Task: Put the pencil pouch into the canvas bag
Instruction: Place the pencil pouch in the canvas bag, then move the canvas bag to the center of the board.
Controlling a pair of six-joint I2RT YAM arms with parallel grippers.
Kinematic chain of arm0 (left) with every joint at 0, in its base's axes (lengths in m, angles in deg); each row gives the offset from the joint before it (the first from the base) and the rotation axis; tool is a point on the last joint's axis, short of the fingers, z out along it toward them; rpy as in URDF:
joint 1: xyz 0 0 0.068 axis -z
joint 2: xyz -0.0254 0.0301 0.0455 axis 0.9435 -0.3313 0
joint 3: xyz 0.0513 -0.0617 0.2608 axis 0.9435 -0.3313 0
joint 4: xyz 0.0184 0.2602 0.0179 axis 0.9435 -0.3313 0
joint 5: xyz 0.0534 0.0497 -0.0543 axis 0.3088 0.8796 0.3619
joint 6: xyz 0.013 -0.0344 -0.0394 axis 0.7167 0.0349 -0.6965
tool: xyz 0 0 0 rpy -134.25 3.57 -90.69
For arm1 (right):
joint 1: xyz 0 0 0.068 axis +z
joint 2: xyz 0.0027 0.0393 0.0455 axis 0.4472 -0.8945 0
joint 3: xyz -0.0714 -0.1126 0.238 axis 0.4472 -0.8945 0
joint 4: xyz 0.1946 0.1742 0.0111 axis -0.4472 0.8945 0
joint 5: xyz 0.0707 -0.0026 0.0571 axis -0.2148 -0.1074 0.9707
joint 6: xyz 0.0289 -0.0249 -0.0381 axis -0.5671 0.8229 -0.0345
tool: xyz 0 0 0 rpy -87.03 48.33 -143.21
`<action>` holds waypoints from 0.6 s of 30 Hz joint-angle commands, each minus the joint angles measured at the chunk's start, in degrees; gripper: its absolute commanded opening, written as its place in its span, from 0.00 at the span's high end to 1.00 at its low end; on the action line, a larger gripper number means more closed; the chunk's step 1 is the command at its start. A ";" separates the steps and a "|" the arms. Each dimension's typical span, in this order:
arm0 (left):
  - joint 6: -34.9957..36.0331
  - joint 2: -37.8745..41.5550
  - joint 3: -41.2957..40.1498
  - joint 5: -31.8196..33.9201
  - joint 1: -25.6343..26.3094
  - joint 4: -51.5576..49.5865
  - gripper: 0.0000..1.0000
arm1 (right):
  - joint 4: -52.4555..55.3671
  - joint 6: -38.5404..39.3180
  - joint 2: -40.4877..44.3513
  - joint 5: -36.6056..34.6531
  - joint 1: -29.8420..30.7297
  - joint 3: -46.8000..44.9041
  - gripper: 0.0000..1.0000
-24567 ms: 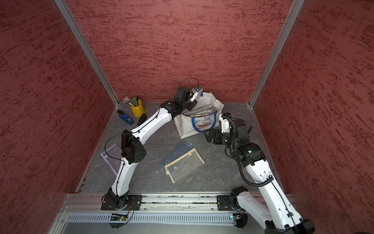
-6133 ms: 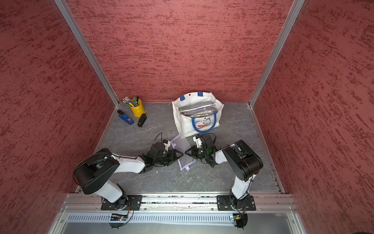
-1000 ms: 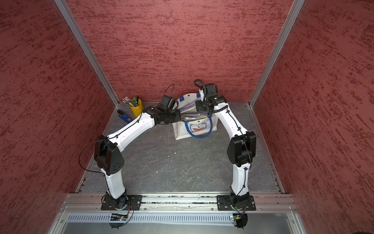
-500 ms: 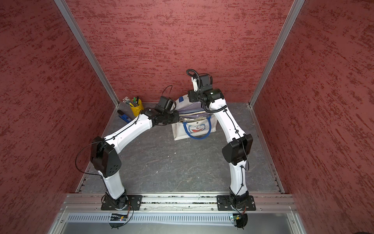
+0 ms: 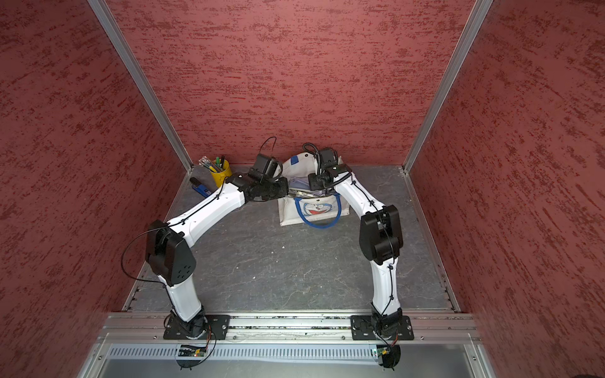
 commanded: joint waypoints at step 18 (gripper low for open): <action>5.66 -5.03 5.93 -7.54 -5.61 11.35 1.00 | 20.76 -0.09 13.45 -1.96 0.56 26.10 0.03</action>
